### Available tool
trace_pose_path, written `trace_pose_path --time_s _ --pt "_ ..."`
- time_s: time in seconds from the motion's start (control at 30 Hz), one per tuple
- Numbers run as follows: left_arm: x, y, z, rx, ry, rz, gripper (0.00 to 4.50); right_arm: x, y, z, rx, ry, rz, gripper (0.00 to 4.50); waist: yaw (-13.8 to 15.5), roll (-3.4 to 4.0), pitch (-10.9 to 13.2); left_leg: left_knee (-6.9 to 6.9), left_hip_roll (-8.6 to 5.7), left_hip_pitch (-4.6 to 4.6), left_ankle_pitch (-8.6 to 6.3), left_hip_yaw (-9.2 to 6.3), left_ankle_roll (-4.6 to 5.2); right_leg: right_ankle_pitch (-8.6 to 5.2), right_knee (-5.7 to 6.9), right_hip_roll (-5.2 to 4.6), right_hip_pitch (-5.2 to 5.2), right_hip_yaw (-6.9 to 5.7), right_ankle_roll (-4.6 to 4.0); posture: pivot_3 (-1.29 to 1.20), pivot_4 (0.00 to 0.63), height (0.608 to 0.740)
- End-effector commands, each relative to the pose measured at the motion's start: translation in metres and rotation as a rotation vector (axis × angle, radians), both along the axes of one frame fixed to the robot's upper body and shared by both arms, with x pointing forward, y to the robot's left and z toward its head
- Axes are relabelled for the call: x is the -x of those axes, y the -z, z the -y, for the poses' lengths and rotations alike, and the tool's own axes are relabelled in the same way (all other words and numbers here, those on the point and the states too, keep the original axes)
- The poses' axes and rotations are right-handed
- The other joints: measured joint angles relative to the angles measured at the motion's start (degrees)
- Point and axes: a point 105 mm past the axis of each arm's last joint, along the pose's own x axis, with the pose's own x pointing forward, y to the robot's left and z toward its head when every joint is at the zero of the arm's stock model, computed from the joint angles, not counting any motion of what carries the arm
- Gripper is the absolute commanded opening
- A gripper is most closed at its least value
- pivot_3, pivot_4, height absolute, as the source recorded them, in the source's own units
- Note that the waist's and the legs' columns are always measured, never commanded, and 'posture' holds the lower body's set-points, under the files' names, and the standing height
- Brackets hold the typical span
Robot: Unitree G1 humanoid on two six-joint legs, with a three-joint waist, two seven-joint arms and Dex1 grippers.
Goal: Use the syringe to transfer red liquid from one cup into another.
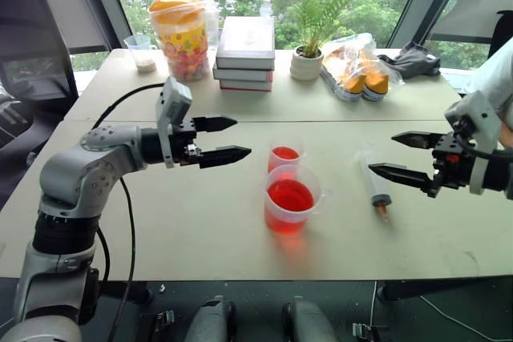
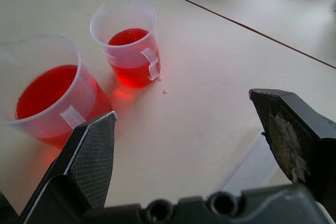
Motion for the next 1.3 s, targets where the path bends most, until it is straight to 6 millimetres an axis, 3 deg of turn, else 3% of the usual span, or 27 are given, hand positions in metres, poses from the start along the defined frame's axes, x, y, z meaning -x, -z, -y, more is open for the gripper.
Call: trace_pose_path --time_s 0.03,0.7,0.9,1.1,1.3 --pt "0.006 -0.011 -0.002 0.020 0.005 0.055 4.50 0.003 -0.013 0.000 0.019 0.000 0.050 4.46 0.02 -0.01 0.00 0.00 0.00 0.00 0.00 0.00 0.00 0.00 0.00 -0.02 0.00 0.00 0.00 0.00 0.150 0.740" --pt "0.009 -0.017 -0.009 0.007 0.030 0.052 4.50 0.012 -0.001 -0.001 -0.020 0.035 0.015 4.46 0.01 -0.01 0.00 0.01 0.00 0.01 0.00 0.00 0.00 0.00 0.00 0.04 0.02 -0.01 0.00 0.00 0.150 0.740" --pt "0.000 -0.021 -0.007 0.019 0.024 0.074 4.50 -0.011 -0.003 0.011 -0.031 0.125 -0.004 4.46 -0.06 -0.01 0.00 0.06 -0.01 0.05 0.01 0.03 0.00 0.00 0.00 0.04 0.06 0.01 -0.01 0.00 0.150 0.740" --pt "0.000 -0.014 -0.004 0.021 0.046 0.057 4.50 -0.055 0.004 0.033 -0.041 0.360 -0.110 4.46 -0.22 0.00 0.01 0.02 0.00 0.04 0.01 0.09 0.00 0.00 0.04 -0.04 -0.03 0.07 -0.02 0.00 0.150 0.740" --pt "-0.004 -0.016 0.009 0.027 0.069 0.070 4.50 -0.080 0.036 0.044 -0.011 0.518 -0.302 4.46 0.11 0.00 0.00 -0.05 -0.03 -0.06 0.01 0.07 0.00 0.00 -0.01 -0.04 -0.11 0.03 -0.02 0.00 0.150 0.740"
